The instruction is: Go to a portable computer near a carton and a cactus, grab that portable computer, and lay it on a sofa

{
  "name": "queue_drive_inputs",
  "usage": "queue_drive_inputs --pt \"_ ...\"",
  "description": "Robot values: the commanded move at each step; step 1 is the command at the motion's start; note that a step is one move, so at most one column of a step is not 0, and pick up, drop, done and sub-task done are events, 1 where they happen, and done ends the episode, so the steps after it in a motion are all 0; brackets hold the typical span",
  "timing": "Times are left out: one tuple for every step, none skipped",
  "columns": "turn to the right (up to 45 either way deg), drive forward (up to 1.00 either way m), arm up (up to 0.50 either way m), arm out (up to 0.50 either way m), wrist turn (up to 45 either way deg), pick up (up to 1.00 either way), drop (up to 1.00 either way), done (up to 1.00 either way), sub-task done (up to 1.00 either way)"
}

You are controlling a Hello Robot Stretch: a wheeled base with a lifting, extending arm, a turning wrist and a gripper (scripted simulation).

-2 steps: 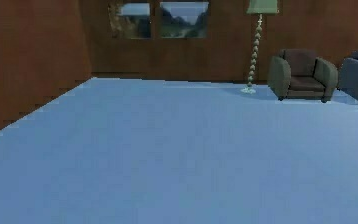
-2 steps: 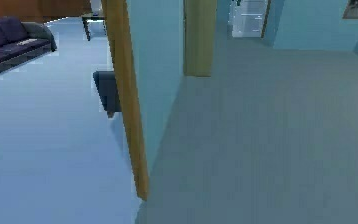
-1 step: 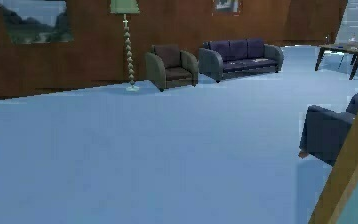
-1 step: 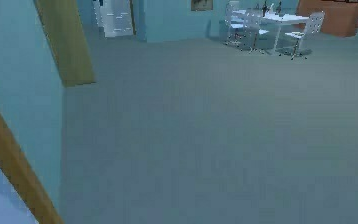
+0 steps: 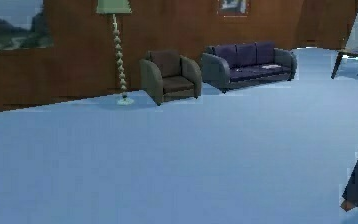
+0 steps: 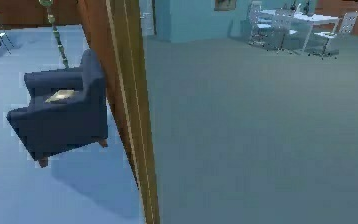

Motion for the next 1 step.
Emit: queue_drive_inputs --pt "27.0 0.0 0.0 0.0 0.0 0.0 0.0 0.0 0.0"
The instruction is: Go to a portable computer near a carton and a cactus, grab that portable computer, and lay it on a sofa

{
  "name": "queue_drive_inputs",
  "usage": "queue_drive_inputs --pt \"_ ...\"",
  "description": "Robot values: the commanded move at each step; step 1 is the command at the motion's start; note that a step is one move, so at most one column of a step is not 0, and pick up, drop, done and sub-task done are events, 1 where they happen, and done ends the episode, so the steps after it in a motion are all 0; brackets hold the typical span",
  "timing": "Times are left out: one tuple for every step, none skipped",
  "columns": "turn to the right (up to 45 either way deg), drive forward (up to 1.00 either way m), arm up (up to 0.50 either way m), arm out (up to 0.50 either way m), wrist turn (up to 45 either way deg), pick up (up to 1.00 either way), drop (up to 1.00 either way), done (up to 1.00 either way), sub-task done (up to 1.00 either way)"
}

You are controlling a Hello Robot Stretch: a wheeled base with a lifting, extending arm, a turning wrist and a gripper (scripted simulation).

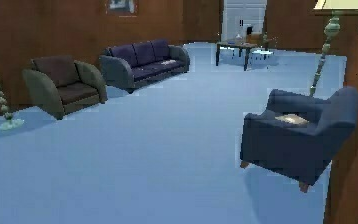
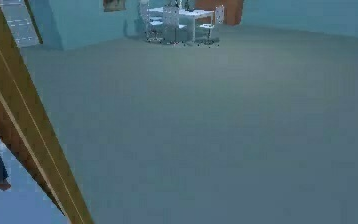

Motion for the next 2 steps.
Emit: queue_drive_inputs --pt "0.0 1.0 0.0 0.0 0.0 0.0 0.0 0.0 0.0" --pt "0.0 0.75 0.0 0.0 0.0 0.0 0.0 0.0 0.0"
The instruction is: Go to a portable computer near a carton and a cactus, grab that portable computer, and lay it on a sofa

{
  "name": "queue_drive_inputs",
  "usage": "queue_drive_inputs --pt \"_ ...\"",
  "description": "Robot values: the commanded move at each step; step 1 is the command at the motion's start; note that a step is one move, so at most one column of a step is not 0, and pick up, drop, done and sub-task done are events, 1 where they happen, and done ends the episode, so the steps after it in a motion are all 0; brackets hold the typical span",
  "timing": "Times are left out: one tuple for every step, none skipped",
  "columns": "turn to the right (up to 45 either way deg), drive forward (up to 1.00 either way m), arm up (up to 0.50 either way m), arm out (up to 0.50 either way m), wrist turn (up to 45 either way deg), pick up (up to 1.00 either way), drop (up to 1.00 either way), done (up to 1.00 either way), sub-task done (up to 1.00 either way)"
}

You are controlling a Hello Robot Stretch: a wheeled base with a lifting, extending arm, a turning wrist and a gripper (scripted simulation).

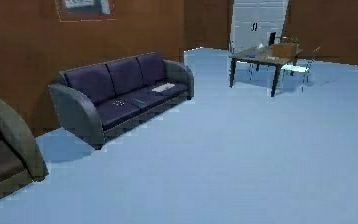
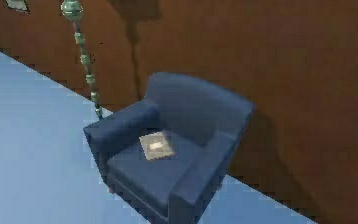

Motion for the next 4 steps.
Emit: queue_drive_inputs --pt "36.0 0.0 0.0 0.0 0.0 0.0 0.0 0.0 0.0" --pt "0.0 1.0 0.0 0.0 0.0 0.0 0.0 0.0 0.0" --pt "0.0 1.0 0.0 0.0 0.0 0.0 0.0 0.0 0.0" --pt "0.0 1.0 0.0 0.0 0.0 0.0 0.0 0.0 0.0"
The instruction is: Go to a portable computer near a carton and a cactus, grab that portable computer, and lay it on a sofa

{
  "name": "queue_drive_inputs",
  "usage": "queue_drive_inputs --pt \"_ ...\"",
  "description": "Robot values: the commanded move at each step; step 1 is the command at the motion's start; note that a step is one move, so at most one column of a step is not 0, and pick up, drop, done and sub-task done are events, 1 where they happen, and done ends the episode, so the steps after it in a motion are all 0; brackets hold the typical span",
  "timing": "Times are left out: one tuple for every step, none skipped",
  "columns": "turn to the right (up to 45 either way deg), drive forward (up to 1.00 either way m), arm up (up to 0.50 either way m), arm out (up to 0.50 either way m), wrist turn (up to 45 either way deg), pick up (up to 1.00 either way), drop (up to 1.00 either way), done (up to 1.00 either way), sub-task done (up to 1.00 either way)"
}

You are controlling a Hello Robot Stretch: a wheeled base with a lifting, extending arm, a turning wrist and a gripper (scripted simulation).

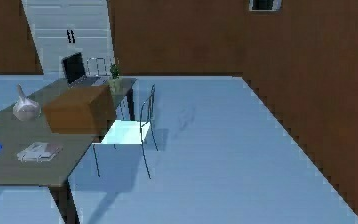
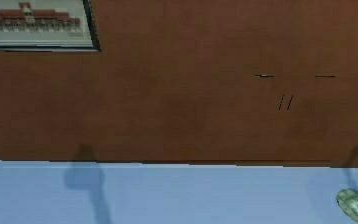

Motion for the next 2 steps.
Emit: queue_drive_inputs --pt "3.0 0.0 0.0 0.0 0.0 0.0 0.0 0.0 0.0" --pt "0.0 0.75 0.0 0.0 0.0 0.0 0.0 0.0 0.0"
